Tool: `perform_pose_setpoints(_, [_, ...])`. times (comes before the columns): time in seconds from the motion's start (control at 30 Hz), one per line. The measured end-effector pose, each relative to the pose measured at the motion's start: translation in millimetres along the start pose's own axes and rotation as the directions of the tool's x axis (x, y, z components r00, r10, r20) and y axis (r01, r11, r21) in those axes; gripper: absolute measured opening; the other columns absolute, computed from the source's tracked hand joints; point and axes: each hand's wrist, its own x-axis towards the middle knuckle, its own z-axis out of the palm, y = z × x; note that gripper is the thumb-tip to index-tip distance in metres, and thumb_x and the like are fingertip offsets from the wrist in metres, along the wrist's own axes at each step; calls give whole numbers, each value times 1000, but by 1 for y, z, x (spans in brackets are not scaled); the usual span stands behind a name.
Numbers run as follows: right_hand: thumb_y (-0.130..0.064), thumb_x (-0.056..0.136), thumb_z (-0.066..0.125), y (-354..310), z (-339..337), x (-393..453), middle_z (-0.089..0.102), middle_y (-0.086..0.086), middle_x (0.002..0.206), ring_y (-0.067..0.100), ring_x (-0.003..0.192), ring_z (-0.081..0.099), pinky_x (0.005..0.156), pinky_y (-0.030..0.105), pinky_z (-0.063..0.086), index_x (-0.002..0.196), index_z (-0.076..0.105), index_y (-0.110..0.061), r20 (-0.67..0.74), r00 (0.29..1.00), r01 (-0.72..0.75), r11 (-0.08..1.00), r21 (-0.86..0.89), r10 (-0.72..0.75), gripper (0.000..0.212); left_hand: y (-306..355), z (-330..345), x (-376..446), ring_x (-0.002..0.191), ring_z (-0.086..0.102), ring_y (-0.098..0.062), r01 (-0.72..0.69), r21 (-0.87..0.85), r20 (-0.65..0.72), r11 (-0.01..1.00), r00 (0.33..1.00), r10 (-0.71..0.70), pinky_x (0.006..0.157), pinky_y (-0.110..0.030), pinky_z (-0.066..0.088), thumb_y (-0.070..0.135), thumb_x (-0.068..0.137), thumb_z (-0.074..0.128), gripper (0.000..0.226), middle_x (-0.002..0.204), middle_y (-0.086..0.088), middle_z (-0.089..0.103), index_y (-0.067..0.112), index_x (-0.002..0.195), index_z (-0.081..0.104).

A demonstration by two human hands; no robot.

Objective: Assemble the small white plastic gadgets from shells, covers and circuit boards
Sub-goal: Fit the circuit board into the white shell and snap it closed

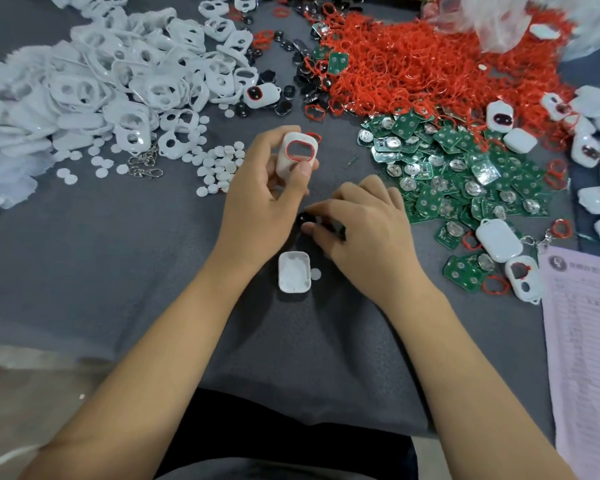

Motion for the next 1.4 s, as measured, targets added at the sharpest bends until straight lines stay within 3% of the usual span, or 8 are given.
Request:
perform_pose_setpoints(0.17, [-6, 86, 71, 4, -5, -5, 67, 1, 94, 28, 92, 58, 83, 46, 48, 94, 59, -15, -57, 992, -79, 908, 412, 112, 17, -3, 2, -1, 95, 75, -16, 26, -5, 14, 1000, 1000, -26, 85, -43, 61, 15, 101, 64, 38, 108, 0, 76, 31, 132, 49])
perform_pose_setpoints(0.33, [-1, 100, 58, 2, -22, -4, 73, 6, 77, 21, 66, 65, 63, 32, 50, 107, 47, -20, -24, 920, -197, 516, 833, 390, 23, -4, 3, -2, 99, 73, -22, 35, 33, 29, 999, 999, -36, 86, -53, 59, 23, 97, 66, 40, 108, 3, 75, 39, 130, 50])
perform_pose_setpoints(0.6, [-13, 93, 76, 5, -27, -3, 78, 1, 85, 14, 81, 74, 70, 25, 55, 104, 72, -13, -3, 904, -231, 493, 839, 428, 11, -5, 3, -3, 96, 66, -3, -3, 103, 83, 995, 997, -6, 84, -17, 50, 32, 91, 78, 50, 113, 18, 64, 37, 135, 54])
perform_pose_setpoints(0.73, [-20, 100, 66, 5, -25, -4, 71, -4, 75, 12, 60, 63, 52, 27, 47, 90, 63, -20, -11, 900, -239, 513, 824, 436, 11, -2, 3, -2, 103, 64, -1, 17, 133, 93, 991, 995, -30, 92, -17, 48, 33, 98, 68, 45, 124, 18, 64, 28, 141, 55])
perform_pose_setpoints(0.83, [-11, 104, 60, 4, -25, -4, 76, 8, 89, 23, 66, 72, 44, 30, 51, 95, 52, -13, 79, 885, -263, 354, 898, 458, 12, 3, 6, -5, 66, 55, -8, 172, -27, 166, 985, 972, -165, 64, -19, 46, 43, 106, 42, 37, 95, 8, 70, 29, 136, 59])
perform_pose_setpoints(0.93, [-7, 101, 65, 8, -23, -5, 71, 3, 74, 19, 53, 63, 42, 30, 49, 98, 65, -8, 41, 902, -241, 422, 874, 430, 3, 6, 6, -7, 59, 50, -12, 175, -32, 205, 984, 965, -165, 57, -24, 43, 38, 113, 29, 43, 89, 2, 73, 20, 129, 65])
perform_pose_setpoints(1.17, [-4, 103, 61, 5, -21, -5, 62, 16, 98, 15, 67, 60, 49, 28, 55, 114, 73, -17, -56, 927, -160, 527, 835, 370, 21, 3, 5, -7, 55, 64, -6, 76, 100, 150, 992, 984, -91, 55, -16, 46, 22, 109, 55, 17, 79, 0, 74, 16, 114, 70])
perform_pose_setpoints(1.4, [-6, 89, 80, -1, -21, -5, 73, 2, 71, 15, 55, 66, 44, 26, 50, 90, 73, -12, -39, 856, -222, 433, 874, 516, 9, 3, 10, -8, 74, 77, -11, 101, -19, 238, 995, 967, -94, 62, -23, 57, 17, 106, 58, 16, 92, 4, 78, 22, 121, 63])
